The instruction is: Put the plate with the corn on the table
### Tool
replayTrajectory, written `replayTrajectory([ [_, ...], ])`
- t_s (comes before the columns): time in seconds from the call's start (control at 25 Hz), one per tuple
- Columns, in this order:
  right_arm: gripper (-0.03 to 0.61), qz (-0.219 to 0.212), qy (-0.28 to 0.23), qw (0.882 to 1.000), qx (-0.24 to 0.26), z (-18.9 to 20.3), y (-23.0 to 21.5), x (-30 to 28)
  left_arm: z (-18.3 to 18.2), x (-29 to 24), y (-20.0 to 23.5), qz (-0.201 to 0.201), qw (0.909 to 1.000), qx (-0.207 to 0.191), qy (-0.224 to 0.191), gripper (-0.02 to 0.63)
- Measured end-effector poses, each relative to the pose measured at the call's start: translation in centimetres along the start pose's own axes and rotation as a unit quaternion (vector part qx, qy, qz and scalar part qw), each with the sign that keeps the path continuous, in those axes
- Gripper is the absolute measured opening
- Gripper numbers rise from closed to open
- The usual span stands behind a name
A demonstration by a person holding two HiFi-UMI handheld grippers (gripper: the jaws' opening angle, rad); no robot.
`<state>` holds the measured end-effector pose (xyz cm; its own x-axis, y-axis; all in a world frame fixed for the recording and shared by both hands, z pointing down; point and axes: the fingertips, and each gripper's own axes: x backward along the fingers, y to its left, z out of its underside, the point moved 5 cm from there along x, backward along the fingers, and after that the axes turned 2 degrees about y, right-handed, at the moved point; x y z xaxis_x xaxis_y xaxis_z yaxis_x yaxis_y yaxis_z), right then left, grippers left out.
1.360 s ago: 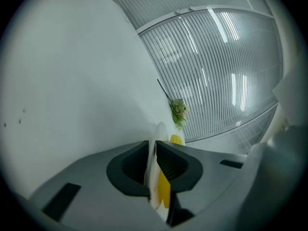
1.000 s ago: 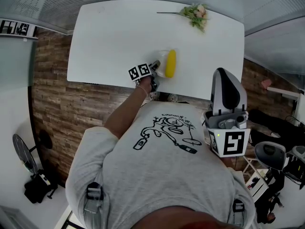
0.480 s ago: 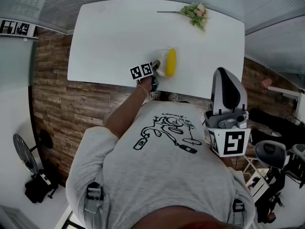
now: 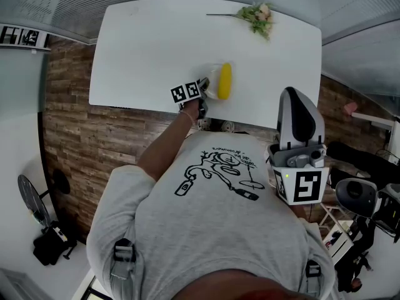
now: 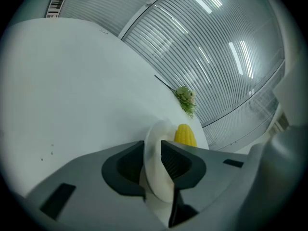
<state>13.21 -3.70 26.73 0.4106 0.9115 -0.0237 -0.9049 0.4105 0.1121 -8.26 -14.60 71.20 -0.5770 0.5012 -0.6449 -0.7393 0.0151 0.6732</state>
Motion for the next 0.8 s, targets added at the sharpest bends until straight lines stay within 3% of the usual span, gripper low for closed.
replayTrajectory([
  [0.8,0.006,-0.004,-0.007,1.000,-0.002,-0.22,-0.04,-0.55,-0.35,0.86,0.71,-0.023,0.9996,0.010,-0.012,0.100],
])
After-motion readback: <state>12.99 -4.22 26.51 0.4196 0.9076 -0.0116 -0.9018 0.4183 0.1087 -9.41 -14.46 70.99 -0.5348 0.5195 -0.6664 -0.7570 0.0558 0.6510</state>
